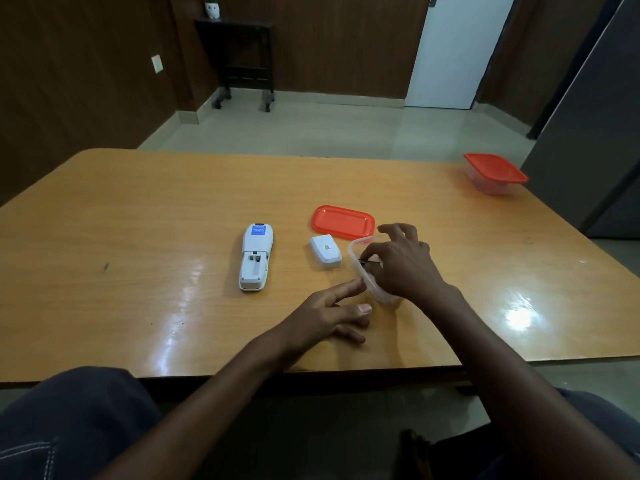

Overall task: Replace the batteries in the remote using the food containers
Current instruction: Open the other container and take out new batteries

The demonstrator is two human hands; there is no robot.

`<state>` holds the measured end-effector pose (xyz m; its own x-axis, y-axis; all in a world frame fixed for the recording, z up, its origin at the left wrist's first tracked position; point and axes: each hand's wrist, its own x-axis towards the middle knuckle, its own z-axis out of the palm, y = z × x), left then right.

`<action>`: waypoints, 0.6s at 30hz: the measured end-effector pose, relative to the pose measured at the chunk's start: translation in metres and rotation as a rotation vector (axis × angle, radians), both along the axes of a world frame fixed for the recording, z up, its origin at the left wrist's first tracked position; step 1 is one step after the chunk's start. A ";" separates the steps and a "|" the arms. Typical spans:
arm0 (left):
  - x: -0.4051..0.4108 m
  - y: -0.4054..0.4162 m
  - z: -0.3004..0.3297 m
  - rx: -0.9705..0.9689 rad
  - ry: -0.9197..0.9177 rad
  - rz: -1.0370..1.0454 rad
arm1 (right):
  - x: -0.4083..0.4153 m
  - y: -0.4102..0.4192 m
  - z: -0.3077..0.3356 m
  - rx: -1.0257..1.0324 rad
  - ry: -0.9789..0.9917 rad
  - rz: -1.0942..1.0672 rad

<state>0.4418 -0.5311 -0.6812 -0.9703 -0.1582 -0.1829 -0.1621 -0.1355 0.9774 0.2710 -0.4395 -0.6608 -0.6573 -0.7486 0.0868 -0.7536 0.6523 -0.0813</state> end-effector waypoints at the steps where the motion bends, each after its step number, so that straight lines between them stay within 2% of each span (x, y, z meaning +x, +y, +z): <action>1: -0.001 0.000 0.000 -0.002 -0.009 0.007 | 0.000 0.001 0.000 -0.003 0.026 0.005; 4: -0.001 0.000 0.000 -0.003 -0.036 0.012 | -0.001 0.003 0.002 -0.042 0.055 0.003; 7: 0.000 -0.001 0.000 -0.035 -0.059 0.067 | 0.004 0.002 0.009 -0.246 0.044 0.019; 9: 0.003 -0.005 0.004 -0.110 -0.077 0.189 | 0.014 -0.002 0.012 -0.398 0.049 0.074; 11: 0.011 -0.012 0.009 -0.292 -0.083 0.371 | 0.027 -0.008 0.012 -0.471 0.067 0.180; 14: 0.025 -0.023 0.011 -0.667 -0.029 0.645 | 0.042 -0.020 0.004 -0.377 0.096 0.323; 18: 0.040 -0.040 0.003 -0.923 -0.035 0.775 | 0.048 -0.031 -0.006 -0.133 0.106 0.343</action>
<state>0.4814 -0.5711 -0.6779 -0.5566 -0.7815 0.2819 -0.3755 0.5393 0.7538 0.3194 -0.4708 -0.6670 -0.3525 -0.9013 0.2519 -0.9351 0.3496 -0.0576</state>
